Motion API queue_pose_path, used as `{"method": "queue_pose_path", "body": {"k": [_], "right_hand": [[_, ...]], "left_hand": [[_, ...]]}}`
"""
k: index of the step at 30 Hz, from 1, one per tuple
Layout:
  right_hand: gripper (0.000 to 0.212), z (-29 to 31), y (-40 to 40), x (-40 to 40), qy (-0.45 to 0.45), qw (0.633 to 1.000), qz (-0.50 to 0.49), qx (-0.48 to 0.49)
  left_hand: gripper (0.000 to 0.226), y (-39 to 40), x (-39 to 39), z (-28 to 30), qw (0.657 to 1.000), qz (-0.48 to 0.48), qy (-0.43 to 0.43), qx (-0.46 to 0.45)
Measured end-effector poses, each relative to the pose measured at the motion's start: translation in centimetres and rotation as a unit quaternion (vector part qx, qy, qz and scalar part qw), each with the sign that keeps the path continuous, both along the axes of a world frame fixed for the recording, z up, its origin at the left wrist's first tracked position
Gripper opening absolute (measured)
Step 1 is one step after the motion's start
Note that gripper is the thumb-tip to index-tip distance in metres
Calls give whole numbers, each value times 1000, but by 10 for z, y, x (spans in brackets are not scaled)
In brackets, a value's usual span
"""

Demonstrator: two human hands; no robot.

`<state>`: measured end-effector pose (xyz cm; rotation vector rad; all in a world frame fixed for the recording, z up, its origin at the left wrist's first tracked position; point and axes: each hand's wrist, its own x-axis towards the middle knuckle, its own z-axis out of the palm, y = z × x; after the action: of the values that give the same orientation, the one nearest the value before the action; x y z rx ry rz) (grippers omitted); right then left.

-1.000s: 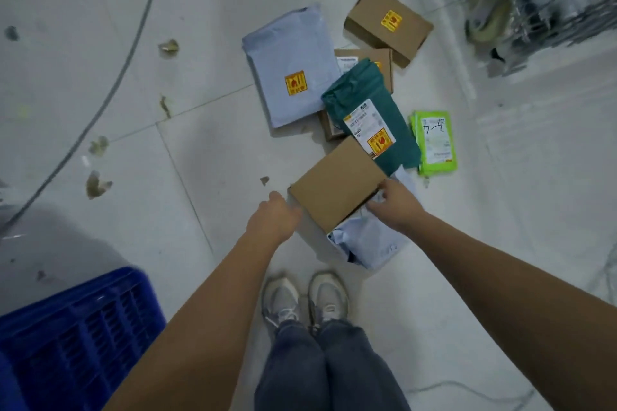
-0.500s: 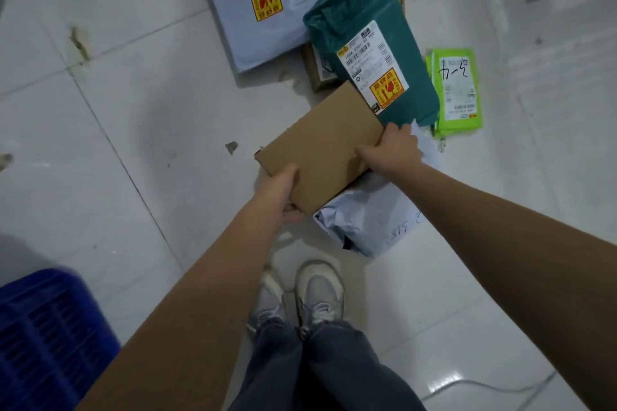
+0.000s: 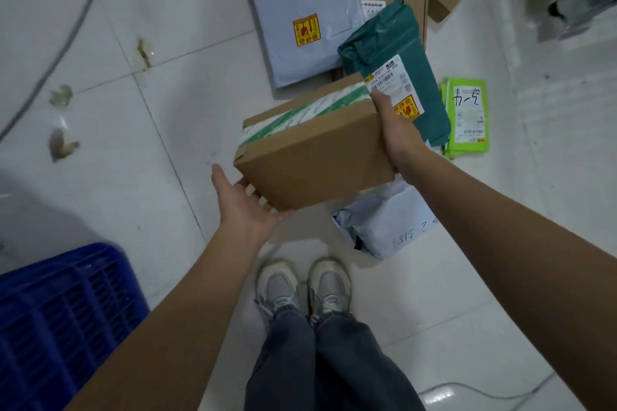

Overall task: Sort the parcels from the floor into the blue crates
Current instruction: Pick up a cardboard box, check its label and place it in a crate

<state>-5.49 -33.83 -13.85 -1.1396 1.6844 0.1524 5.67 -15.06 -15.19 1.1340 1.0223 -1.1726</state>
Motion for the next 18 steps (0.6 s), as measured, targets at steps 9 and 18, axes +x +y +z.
{"method": "queue_pose_path", "body": {"k": [9,18], "right_hand": [[95,63,19,-21,-156,942,32,295],[111,114,67,-35,-185,973,46,134]], "left_hand": [[29,9,31,52,999,6,-49,-16],[28,3,38,93,994,61,-80,-51]]}}
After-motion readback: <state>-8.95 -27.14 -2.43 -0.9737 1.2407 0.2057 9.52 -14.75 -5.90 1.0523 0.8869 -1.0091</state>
